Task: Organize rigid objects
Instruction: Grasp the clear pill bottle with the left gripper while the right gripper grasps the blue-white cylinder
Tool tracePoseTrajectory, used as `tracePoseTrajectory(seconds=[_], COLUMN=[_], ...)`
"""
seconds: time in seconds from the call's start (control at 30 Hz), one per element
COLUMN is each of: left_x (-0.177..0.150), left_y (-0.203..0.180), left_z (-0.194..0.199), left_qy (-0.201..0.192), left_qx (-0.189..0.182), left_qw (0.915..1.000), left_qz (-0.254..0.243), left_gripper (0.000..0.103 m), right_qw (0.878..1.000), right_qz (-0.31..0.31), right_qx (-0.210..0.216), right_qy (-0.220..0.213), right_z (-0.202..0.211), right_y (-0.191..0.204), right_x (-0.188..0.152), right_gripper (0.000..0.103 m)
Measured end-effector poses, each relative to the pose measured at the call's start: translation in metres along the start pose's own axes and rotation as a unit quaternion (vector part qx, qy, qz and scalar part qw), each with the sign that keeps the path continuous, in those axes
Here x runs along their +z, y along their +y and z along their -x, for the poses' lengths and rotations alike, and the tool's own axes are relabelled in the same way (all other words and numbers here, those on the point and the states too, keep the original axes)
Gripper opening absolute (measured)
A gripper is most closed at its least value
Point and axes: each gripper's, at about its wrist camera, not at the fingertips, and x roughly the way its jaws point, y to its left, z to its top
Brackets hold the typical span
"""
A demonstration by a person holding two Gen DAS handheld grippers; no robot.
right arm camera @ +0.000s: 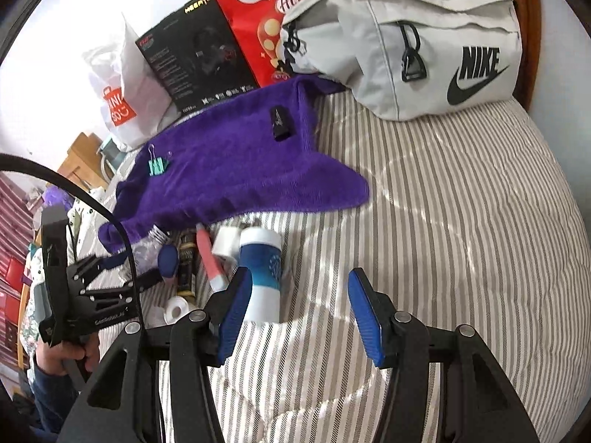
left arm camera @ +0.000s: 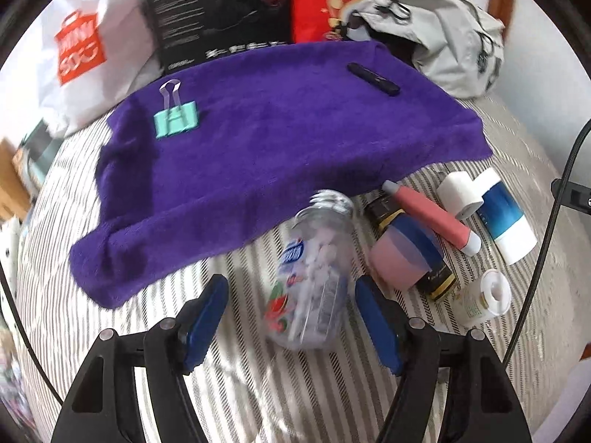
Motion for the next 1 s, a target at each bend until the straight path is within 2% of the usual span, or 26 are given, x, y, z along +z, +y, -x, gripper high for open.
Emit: tracePoseTrajectory(seconds=[0.1, 0.2, 0.23, 0.27, 0.37, 0.57, 0.63, 0.7, 0.77, 1.0], left_x=[0.002, -0.001, -0.002, -0.002, -0.002, -0.004, -0.005, -0.005, -0.006, -0.013], left_y=[-0.004, -0.002, -0.003, -0.005, -0.010, -0.007, -0.008, -0.007, -0.007, 0.004], left_z=[-0.002, 0.000, 0.000, 0.001, 0.002, 0.004, 0.004, 0.004, 0.005, 0.009], left_qy=[-0.011, -0.022, -0.026, -0.029, -0.030, -0.027, -0.030, -0.031, -0.030, -0.028], left_qx=[0.002, -0.024, -0.024, -0.027, -0.015, -0.021, -0.020, -0.018, -0.016, -0.011], left_qw=[0.9998, 0.9993, 0.9992, 0.9989, 0.9989, 0.9992, 0.9991, 0.9991, 0.9991, 0.9993], left_qz=[-0.016, -0.016, -0.018, -0.023, -0.033, -0.022, -0.022, -0.022, -0.025, -0.021], left_gripper=[0.068, 0.053, 0.042, 0.041, 0.040, 0.040, 0.040, 0.040, 0.040, 0.041], right_qw=[1.000, 1.000, 1.000, 1.000, 1.000, 0.998, 0.996, 0.994, 0.995, 0.993], right_qz=[0.002, 0.001, 0.002, 0.003, 0.013, 0.050, 0.065, 0.077, 0.074, 0.088], right_qx=[-0.006, -0.005, -0.004, -0.002, 0.002, -0.009, -0.042, -0.061, -0.054, -0.071], right_qy=[0.006, 0.010, 0.011, 0.012, 0.017, 0.031, 0.042, 0.044, 0.044, 0.038], right_z=[-0.002, -0.006, -0.007, -0.009, -0.016, -0.041, -0.055, -0.064, -0.070, -0.066], right_y=[-0.001, 0.000, 0.001, 0.002, 0.014, 0.041, 0.046, 0.046, 0.044, 0.035], right_x=[-0.006, -0.010, -0.010, -0.010, -0.007, 0.000, 0.001, 0.001, 0.000, -0.004], right_gripper=[0.054, 0.054, 0.054, 0.054, 0.054, 0.054, 0.054, 0.054, 0.054, 0.054])
